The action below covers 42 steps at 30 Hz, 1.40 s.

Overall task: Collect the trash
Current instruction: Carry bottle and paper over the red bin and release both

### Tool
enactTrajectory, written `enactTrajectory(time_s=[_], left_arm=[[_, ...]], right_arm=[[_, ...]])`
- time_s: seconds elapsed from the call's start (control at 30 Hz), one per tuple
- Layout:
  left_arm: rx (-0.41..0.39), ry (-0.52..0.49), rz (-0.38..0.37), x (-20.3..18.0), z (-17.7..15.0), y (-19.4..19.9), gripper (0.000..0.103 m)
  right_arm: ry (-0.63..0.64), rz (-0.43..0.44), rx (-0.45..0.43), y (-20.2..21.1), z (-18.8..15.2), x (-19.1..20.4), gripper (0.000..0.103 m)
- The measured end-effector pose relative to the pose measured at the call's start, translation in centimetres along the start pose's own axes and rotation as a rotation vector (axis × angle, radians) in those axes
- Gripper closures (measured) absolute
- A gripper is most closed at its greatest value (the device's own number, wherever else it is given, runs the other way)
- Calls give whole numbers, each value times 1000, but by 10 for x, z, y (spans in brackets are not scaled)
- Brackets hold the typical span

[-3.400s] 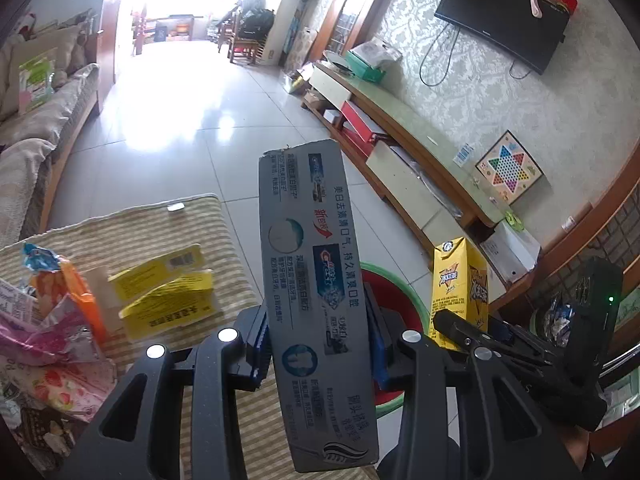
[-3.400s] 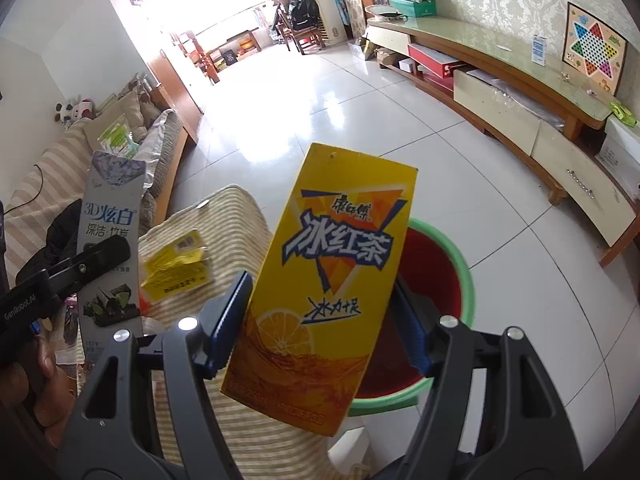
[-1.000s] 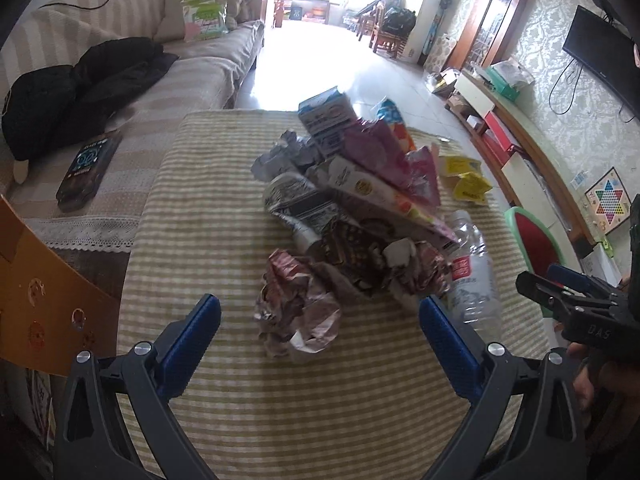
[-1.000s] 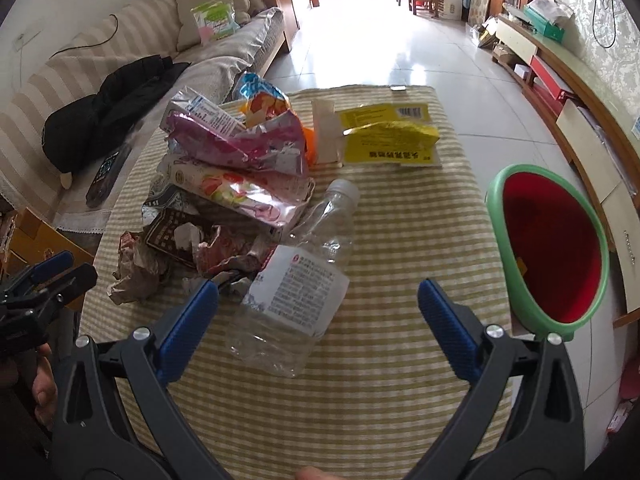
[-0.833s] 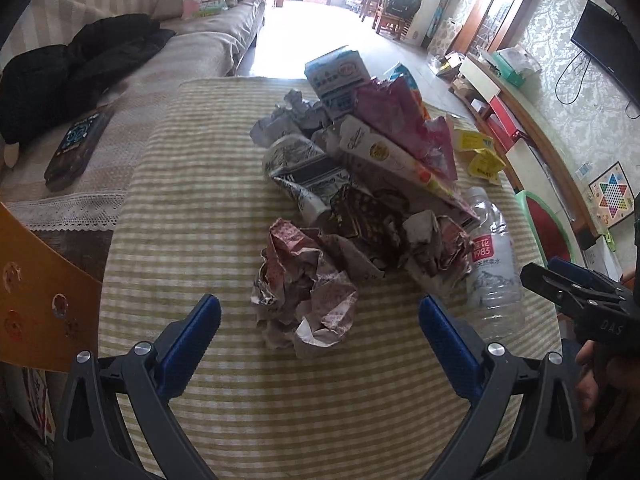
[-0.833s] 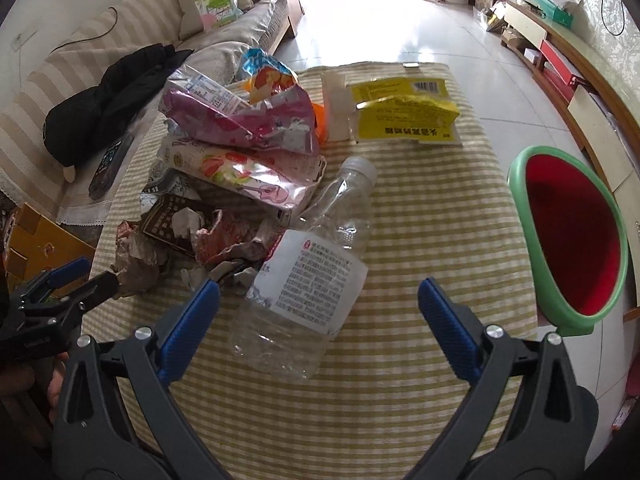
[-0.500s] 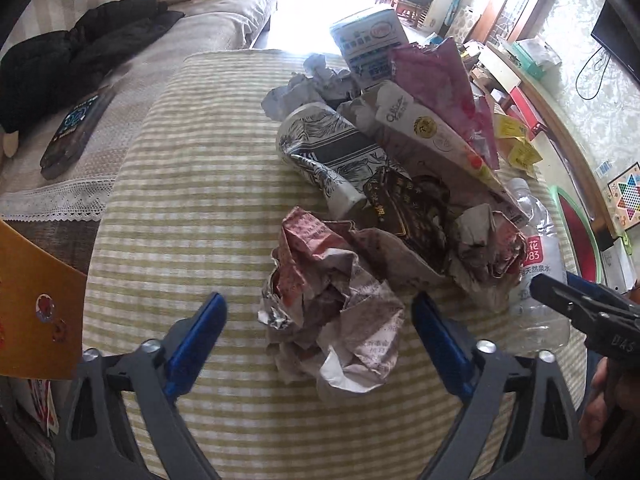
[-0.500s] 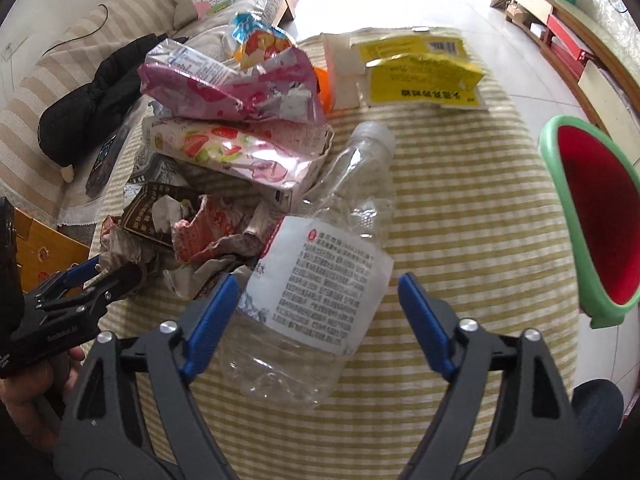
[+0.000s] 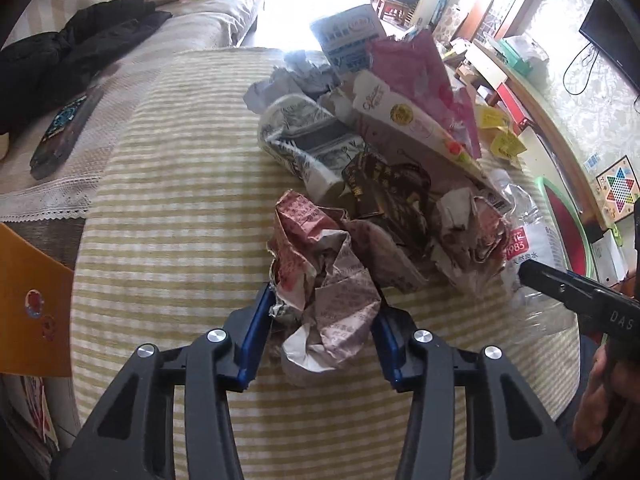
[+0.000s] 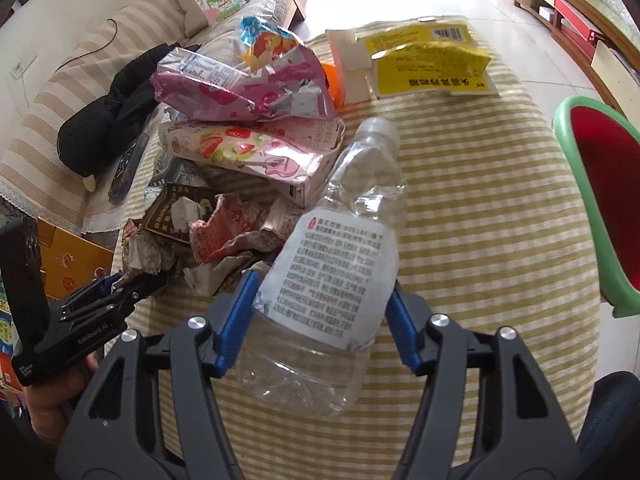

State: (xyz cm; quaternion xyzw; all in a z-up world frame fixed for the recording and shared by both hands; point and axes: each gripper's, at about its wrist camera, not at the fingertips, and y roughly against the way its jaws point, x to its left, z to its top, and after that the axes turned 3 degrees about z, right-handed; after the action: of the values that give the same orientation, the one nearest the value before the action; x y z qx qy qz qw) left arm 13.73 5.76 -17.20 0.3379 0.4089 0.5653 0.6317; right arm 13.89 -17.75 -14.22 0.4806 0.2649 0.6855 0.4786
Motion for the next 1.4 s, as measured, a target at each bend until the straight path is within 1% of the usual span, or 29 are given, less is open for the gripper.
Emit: enactTrajectory(time_s=[0.1,0.3,0.47,0.7,0.83,0.97,1.17,1.4], left_arm=[[-15,-4,4,1,-2,11,59],[-50,9,5,0,-7,32,59],[-103,0,0,-8,-7,58,59],[-179,-47,-27,-32,16,94,59],[-199,-62,-90,-55,34,103,59],[-213,-104,-147,-91,53,107,59],[-211,-206,-242,-168,76,100,59],[-175,-292,-367,-256,93,83,59]], right_arm=[[6,6,-22,16,0,1,49],[8,19,-43,34,2,0,51],[31,20,-106,59,3,5,51],[35,22,-193,91,13,1,51],[9,20,-231,106,20,-13,51],[-23,-4,-272,126,27,-38,51],[-87,-55,-337,161,39,-91,51],[-184,-117,-396,195,43,-163,51]])
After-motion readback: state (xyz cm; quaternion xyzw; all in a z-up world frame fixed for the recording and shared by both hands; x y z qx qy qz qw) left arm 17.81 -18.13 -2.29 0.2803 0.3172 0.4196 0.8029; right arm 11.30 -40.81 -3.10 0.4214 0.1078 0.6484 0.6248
